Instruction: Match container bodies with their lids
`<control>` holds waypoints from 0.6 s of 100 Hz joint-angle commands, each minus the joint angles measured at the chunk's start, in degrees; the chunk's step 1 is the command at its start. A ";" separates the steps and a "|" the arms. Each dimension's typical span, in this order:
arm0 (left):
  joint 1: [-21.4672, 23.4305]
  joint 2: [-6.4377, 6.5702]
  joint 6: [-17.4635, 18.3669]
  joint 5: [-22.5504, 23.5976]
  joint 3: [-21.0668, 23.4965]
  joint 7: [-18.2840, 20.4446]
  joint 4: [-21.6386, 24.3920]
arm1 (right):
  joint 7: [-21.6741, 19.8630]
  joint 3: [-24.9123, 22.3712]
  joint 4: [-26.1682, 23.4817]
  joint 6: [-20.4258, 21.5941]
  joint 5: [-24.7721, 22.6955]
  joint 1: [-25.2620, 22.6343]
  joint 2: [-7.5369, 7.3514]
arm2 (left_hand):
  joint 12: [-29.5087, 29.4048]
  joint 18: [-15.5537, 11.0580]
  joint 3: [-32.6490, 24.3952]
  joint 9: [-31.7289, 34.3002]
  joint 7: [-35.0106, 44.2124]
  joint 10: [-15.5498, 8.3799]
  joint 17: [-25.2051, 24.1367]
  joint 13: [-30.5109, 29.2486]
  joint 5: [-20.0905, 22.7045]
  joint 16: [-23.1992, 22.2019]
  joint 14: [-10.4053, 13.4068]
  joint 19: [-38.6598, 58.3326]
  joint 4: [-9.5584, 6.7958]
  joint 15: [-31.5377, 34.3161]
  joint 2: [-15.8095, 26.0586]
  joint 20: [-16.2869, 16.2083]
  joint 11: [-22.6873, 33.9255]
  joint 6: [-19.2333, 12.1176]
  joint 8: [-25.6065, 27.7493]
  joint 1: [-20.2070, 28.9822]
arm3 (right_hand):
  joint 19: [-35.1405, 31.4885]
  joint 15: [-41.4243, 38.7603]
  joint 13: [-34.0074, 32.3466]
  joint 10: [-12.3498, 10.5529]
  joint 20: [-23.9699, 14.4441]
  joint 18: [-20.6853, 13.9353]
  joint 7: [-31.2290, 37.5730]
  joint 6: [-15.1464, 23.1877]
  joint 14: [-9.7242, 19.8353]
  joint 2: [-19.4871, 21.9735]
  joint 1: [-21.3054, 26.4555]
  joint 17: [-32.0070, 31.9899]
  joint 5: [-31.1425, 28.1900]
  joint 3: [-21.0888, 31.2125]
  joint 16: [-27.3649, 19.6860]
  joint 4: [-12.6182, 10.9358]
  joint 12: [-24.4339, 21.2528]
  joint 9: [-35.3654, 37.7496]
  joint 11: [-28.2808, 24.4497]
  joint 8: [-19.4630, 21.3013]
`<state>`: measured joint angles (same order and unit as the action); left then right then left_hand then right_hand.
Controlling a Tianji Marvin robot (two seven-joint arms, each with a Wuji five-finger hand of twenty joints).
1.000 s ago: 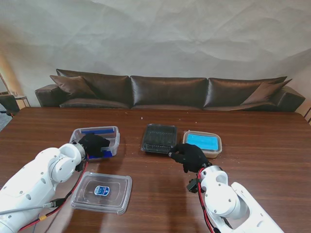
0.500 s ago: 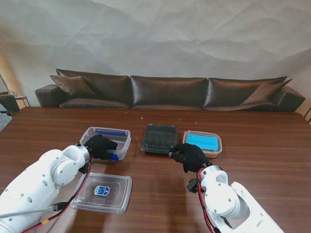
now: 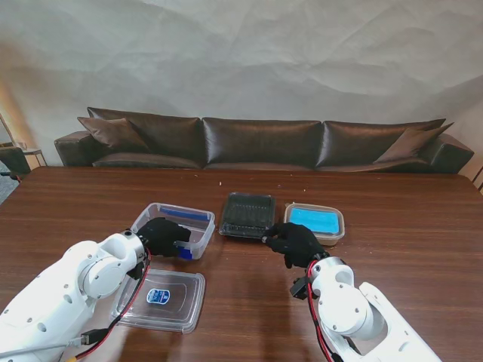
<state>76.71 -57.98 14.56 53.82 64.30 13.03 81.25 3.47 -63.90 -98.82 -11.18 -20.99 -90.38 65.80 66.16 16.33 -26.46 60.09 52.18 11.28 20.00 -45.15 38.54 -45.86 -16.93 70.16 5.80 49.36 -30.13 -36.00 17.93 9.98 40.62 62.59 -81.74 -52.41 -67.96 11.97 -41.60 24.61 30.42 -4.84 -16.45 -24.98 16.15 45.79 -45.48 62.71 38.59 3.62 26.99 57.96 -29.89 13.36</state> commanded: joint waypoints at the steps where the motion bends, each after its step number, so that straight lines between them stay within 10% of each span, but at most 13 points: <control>1: 0.73 -0.28 -0.89 -0.12 0.14 0.96 1.17 | -0.94 0.18 -0.06 -0.05 0.03 -0.15 0.15 | 0.82 1.97 -4.76 2.37 7.73 0.39 1.87 -4.39 3.59 -2.54 0.49 4.85 0.44 6.53 -0.22 -2.70 1.32 -3.58 2.06 2.50 | 0.42 -0.17 0.70 1.48 -1.14 1.52 -0.38 0.07 -1.53 1.14 0.18 -11.93 -0.30 -1.17 -0.58 -0.69 0.28 1.36 0.73 0.34; 60: 3.40 -0.21 -2.96 -1.00 0.29 2.98 4.01 | -1.17 0.19 -0.01 -0.26 0.37 -0.12 0.14 | 1.29 0.51 -5.00 1.84 7.34 0.01 1.22 -4.24 3.65 -3.63 2.00 5.50 0.49 8.18 -0.13 -5.01 1.31 -3.53 1.97 2.45 | 0.50 -0.25 0.67 1.58 -1.15 1.56 -0.43 -0.05 -1.79 1.27 0.21 -12.12 -0.32 -1.30 -0.56 -0.70 0.26 1.27 0.78 0.34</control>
<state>79.58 -57.98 11.19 52.90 64.38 14.59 84.43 3.23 -63.90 -98.74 -11.29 -20.73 -90.31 65.79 66.18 17.07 -26.77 61.94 52.42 11.01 22.71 -49.00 39.03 -48.11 -15.85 76.23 5.81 55.11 -30.73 -40.32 18.56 10.55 40.62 61.36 -81.73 -52.41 -67.96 12.01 -41.60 24.64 30.42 -4.86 -16.47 -24.98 16.56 45.79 -45.48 62.71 38.59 3.62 26.99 57.96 -29.88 13.36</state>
